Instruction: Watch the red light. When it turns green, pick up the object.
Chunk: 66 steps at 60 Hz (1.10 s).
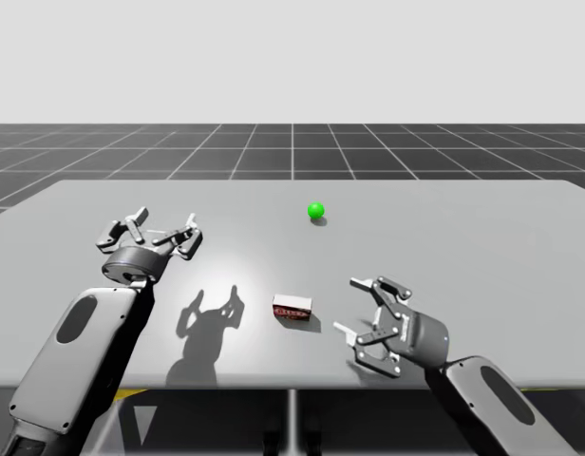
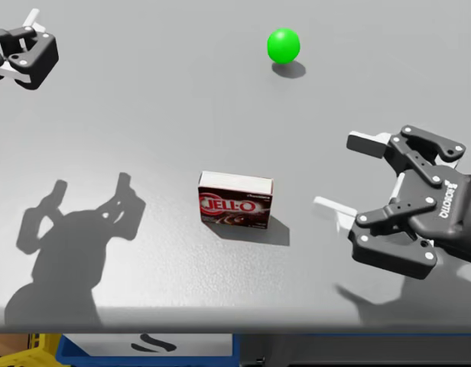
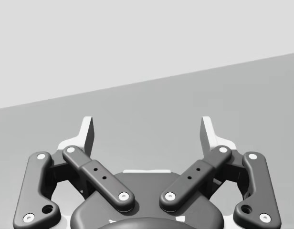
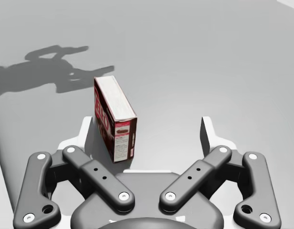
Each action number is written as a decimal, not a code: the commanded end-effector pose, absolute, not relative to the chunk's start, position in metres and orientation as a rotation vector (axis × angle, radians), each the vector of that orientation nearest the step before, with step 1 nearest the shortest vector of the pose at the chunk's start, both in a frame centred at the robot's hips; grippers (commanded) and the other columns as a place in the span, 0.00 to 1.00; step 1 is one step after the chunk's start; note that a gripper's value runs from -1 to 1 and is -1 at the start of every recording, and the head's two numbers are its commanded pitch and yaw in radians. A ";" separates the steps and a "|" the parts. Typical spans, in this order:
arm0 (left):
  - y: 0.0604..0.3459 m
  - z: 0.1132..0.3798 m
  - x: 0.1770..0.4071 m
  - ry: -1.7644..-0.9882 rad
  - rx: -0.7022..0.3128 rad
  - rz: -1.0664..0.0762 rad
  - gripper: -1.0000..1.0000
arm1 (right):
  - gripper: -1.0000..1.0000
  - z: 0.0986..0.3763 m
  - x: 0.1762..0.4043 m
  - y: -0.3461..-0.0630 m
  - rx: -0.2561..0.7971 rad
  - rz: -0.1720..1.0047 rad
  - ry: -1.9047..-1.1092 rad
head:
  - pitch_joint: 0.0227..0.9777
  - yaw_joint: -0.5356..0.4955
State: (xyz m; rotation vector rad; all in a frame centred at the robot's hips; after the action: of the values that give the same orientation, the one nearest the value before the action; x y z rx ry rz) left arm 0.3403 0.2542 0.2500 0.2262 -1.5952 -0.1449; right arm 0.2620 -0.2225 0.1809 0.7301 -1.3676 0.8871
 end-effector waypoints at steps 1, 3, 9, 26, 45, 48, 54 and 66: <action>0.254 0.249 0.340 -1.593 0.228 -0.147 0.00 | 0.00 0.162 0.259 -0.201 0.794 0.938 -1.293 | 0.91 0.52; 0.253 0.249 0.340 -1.593 0.228 -0.147 0.00 | 0.00 0.161 0.261 -0.199 0.800 0.939 -1.282 | 0.91 0.52; 0.253 0.249 0.340 -1.592 0.229 -0.152 0.00 | 0.00 0.154 0.268 -0.189 0.833 0.920 -1.243 | 0.91 0.52; 0.252 0.248 0.340 -1.592 0.228 -0.155 0.00 | 0.00 0.138 0.286 -0.165 0.863 0.932 -1.160 | 0.91 0.52; 0.253 0.248 0.340 -1.591 0.229 -0.153 0.00 | 0.00 0.127 0.306 -0.140 0.846 0.951 -1.128 | 0.91 0.53; 0.254 0.248 0.340 -1.591 0.229 -0.153 0.00 | 0.00 0.125 0.308 -0.136 0.829 0.970 -1.110 | 0.91 0.53; 0.254 0.248 0.339 -1.590 0.229 -0.153 0.00 | 0.00 0.124 0.311 -0.130 0.814 0.980 -1.079 | 0.91 0.53; 0.254 0.248 0.340 -1.589 0.232 -0.154 0.00 | 0.53 0.124 0.310 -0.130 0.736 0.948 -1.092 | 0.91 0.54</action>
State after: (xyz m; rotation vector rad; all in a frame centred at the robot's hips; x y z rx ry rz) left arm 0.3397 0.2541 0.2485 0.2305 -1.5896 -0.1535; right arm 0.3089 -0.1300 0.1282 0.7957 -1.0804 0.9780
